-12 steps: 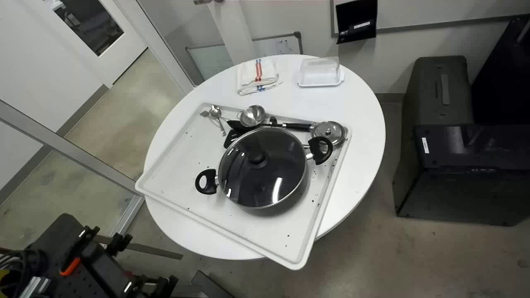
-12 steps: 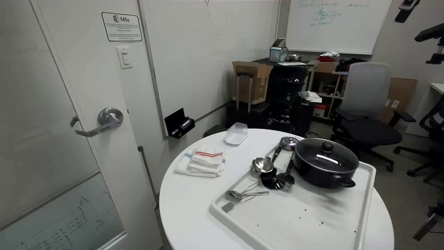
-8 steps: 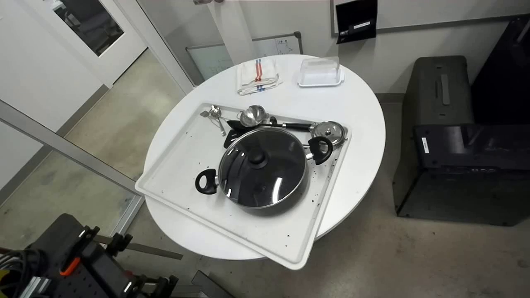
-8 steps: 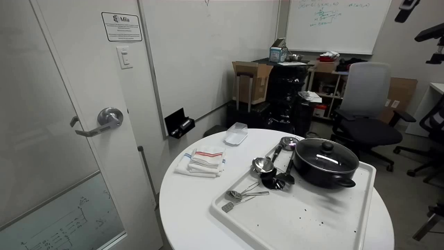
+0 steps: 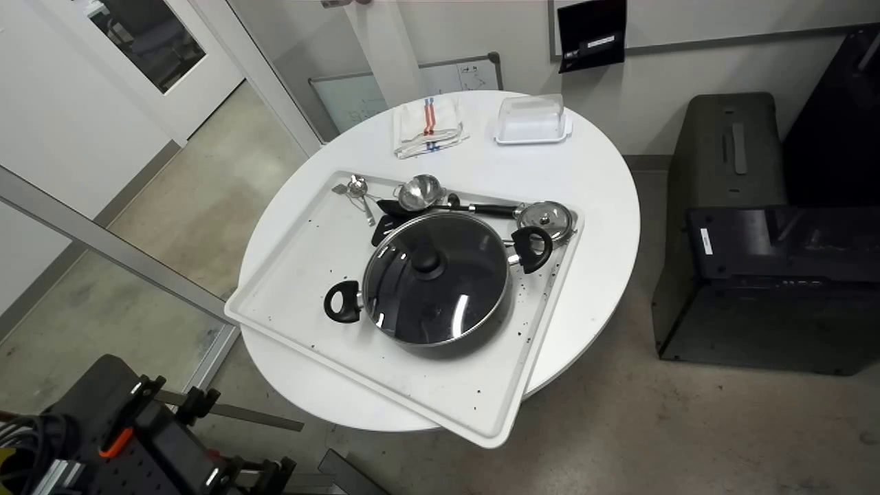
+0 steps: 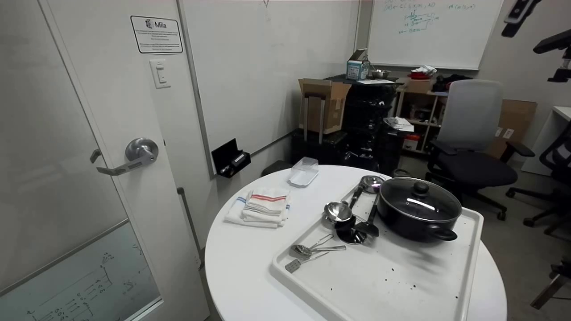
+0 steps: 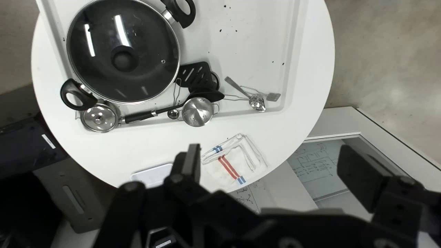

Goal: Remove the lid from the pot

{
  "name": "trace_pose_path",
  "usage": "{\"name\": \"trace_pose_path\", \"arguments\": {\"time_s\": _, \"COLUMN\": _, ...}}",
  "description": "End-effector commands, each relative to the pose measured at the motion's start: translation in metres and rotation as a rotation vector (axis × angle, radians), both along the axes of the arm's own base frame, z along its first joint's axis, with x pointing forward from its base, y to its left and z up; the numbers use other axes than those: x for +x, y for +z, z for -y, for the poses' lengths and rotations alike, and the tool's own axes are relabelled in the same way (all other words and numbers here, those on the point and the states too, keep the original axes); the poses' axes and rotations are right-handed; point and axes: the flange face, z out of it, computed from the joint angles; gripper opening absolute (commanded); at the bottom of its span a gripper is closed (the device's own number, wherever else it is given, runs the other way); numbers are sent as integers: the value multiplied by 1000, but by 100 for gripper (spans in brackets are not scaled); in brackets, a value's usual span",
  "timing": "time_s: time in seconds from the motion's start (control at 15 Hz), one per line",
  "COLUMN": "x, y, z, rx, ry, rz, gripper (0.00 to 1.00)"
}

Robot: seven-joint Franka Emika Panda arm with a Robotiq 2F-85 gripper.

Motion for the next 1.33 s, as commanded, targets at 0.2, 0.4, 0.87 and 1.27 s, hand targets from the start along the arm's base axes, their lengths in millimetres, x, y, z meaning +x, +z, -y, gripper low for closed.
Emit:
{"name": "trace_pose_path", "arguments": {"time_s": 0.2, "x": 45, "y": -57, "z": 10, "rx": -69, "ry": -104, "rz": -30, "gripper": 100}}
{"name": "trace_pose_path", "arguments": {"time_s": 0.4, "x": 65, "y": -91, "z": 18, "rx": -103, "ry": -161, "rz": -40, "gripper": 100}}
{"name": "trace_pose_path", "arguments": {"time_s": 0.87, "x": 103, "y": -182, "z": 50, "rx": -220, "ry": -320, "rz": -61, "gripper": 100}}
{"name": "trace_pose_path", "arguments": {"time_s": 1.27, "x": 123, "y": -253, "z": 75, "rx": -306, "ry": -430, "rz": -133, "gripper": 100}}
